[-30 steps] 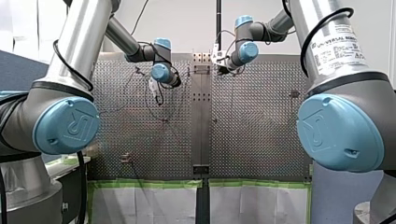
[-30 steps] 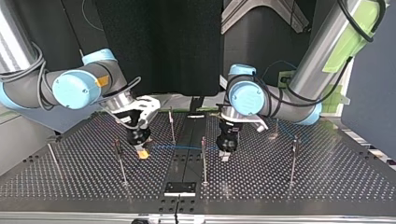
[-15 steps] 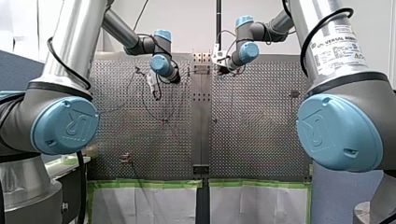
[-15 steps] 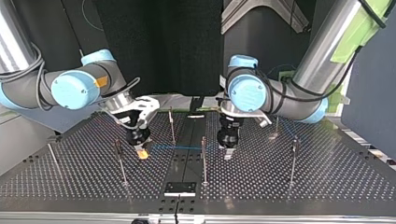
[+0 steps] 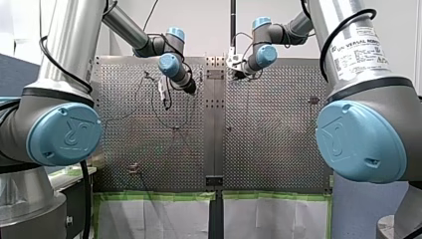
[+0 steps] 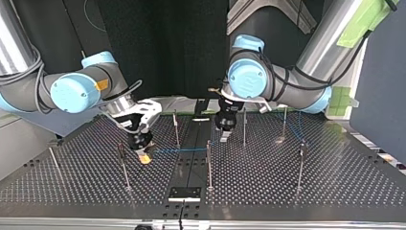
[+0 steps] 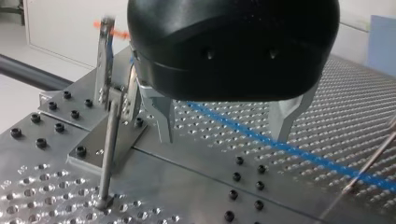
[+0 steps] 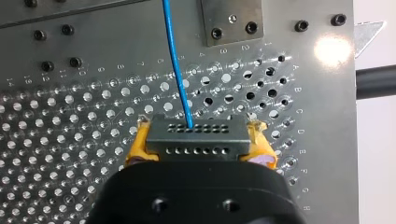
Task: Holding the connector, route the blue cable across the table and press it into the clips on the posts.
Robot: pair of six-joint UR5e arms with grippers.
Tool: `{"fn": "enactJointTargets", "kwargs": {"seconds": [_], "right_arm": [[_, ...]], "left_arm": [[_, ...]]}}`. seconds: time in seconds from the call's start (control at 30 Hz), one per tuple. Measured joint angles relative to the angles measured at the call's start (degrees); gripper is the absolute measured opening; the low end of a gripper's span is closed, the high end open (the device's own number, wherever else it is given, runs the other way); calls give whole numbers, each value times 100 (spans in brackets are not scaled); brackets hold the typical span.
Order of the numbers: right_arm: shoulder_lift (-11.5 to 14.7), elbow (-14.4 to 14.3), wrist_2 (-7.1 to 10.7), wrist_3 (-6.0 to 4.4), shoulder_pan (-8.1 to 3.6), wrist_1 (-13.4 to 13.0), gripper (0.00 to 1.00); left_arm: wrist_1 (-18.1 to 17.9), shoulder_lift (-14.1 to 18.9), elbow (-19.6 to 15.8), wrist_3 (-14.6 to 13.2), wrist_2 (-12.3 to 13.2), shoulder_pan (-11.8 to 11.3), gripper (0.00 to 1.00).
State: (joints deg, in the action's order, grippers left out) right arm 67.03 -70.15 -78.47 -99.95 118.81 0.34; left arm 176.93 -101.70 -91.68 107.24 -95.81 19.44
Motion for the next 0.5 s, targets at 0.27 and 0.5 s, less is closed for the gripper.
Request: {"fn": "enactJointTargets", "kwargs": {"seconds": [0.27, 0.5], "right_arm": [[0, -3, 39, 0, -1, 7, 0], [0, -4, 63, -10, -6, 9, 0]], "left_arm": [[19, 355, -162, 0, -240, 114, 100], [8, 545, -169, -125, -237, 299, 100]]}}
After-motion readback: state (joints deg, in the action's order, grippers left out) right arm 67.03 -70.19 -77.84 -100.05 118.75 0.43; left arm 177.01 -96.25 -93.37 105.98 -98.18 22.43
